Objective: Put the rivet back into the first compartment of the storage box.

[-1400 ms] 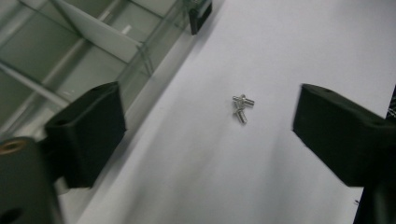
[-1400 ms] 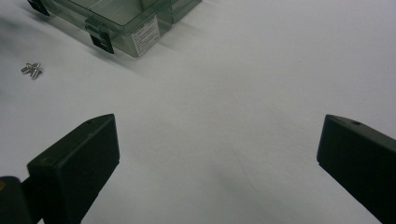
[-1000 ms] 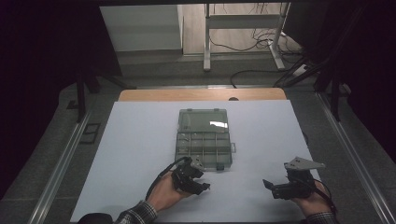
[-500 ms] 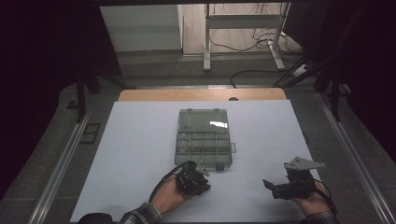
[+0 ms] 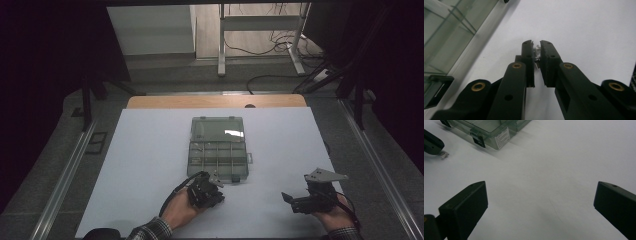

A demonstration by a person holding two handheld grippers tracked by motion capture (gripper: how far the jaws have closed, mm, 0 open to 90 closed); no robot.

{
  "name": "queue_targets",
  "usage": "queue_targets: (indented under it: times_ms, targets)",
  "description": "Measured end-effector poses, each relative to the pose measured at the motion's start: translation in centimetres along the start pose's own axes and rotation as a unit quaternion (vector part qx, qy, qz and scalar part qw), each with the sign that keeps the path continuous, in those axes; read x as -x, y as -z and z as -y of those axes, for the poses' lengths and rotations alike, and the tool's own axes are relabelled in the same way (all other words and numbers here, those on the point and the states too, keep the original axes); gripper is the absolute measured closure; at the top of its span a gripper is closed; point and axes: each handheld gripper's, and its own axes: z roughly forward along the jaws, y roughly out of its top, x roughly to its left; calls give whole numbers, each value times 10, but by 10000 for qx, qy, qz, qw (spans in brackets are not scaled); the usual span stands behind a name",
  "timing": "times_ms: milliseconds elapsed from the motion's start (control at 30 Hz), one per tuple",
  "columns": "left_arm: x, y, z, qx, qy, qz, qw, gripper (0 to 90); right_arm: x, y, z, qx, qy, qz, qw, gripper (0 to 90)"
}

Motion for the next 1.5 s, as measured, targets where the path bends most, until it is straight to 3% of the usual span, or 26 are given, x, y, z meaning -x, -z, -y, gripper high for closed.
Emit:
queue_targets:
  times_ms: [300, 467, 800, 1267, 1500]
  targets:
    - [-4, 16, -1, 160, 126, 9, 9998, 825, 0, 0, 0, 14, -10, 26, 10000, 0]
    - [-8, 24, 0, 301, 312, 71, 9990, 825, 0, 1, 0, 10, -27, 55, 10000, 0]
    - [-17, 39, -2, 448, 420, 41, 9981, 826, 0, 1, 0, 11, -31, 71, 10000, 0]
    - [-35, 58, -7, 508, 473, -25, 9976, 828, 0, 0, 0, 14, -31, 80, 10000, 0]
    - [-48, 64, -13, 505, 563, -157, 9970, 828, 0, 0, 0, 19, -34, 74, 10000, 0]
